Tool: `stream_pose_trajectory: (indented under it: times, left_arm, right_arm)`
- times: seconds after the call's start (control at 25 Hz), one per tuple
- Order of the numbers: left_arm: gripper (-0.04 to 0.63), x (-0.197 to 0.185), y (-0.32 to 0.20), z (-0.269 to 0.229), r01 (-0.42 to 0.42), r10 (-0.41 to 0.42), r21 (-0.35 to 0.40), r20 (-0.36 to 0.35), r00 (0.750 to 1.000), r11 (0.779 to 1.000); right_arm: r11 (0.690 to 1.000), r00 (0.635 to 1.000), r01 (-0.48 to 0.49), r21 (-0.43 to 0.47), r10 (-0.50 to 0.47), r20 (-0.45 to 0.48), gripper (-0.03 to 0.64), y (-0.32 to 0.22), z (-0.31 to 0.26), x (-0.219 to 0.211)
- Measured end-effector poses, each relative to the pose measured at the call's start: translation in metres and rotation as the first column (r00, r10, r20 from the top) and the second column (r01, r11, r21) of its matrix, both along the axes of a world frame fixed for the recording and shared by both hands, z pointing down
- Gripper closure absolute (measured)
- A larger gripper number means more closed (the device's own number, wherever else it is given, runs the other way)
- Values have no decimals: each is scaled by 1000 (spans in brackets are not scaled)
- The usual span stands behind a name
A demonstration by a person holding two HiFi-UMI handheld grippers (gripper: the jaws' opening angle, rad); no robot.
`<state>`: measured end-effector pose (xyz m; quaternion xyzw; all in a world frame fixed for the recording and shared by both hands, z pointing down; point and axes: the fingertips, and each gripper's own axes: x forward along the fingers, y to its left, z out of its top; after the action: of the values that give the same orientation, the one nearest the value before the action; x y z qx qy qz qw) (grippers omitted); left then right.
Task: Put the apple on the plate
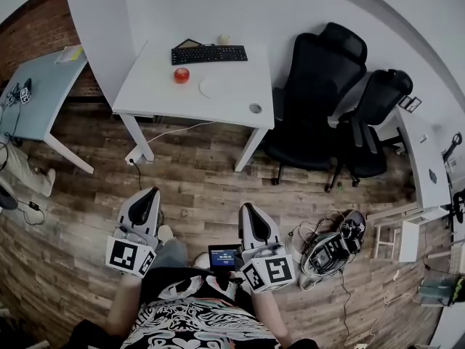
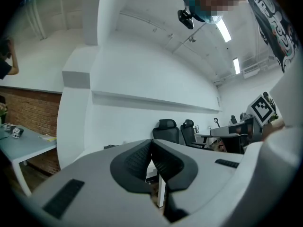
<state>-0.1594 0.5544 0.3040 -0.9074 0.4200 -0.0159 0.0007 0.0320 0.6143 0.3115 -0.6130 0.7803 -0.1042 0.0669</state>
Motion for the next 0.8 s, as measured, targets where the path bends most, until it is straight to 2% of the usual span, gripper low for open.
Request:
stream_pose_trajectory:
  times: [0.2, 0.36, 0.6, 0.8]
  left_arm:
    - [580, -2, 6, 0, -6, 6, 10, 3, 1000, 1000]
    - [580, -6, 2, 2, 12, -13, 24, 48, 999, 1000]
    - [580, -16, -20, 9, 13, -13, 14, 22, 1000, 1000]
    - [580, -14, -63, 18, 12, -12, 8, 6, 1000, 1000]
  right_arm:
    - [999, 997, 43, 17, -44, 67, 584, 2, 0, -10]
    - [1000, 1000, 28, -6, -28, -10, 584, -3, 5, -19]
    - [999, 999, 21, -27, -22, -43, 584, -25, 10, -27]
    - [999, 998, 13, -33, -15, -61, 584, -62, 13, -26]
